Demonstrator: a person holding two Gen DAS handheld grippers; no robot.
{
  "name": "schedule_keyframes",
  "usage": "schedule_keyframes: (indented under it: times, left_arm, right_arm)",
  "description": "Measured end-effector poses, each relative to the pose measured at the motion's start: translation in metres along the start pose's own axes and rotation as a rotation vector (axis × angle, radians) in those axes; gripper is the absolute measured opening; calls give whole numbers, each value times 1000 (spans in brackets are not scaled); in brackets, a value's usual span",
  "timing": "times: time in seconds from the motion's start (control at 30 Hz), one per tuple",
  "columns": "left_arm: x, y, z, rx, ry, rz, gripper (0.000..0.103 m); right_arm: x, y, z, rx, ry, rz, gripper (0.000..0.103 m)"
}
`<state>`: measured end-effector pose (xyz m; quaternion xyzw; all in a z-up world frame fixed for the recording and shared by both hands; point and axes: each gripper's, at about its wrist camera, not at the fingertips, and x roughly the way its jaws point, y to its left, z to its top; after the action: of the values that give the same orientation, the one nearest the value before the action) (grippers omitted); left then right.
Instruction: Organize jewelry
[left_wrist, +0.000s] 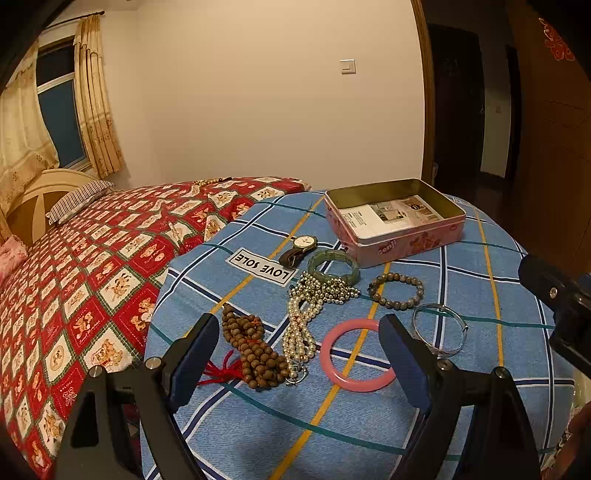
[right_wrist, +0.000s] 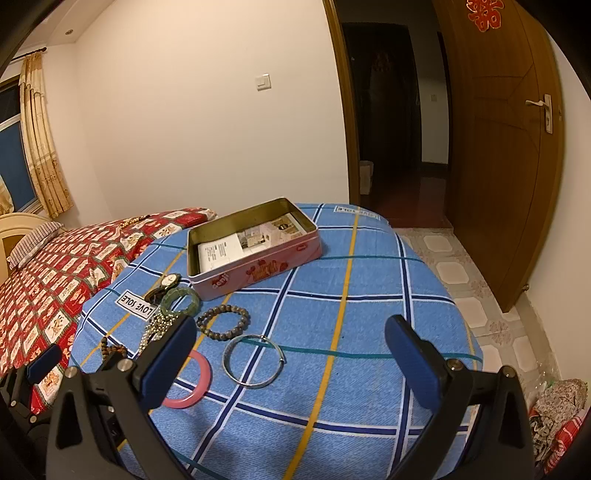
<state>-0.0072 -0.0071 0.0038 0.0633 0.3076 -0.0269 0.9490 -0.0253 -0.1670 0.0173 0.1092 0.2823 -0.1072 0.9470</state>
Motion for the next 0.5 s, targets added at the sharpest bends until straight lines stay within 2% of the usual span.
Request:
schedule_keyframes:
  times: [0.5]
  left_arm:
    - [12, 2, -5, -3, 34, -13, 88]
  right_arm:
    - [6, 2, -3, -3, 16, 3, 103]
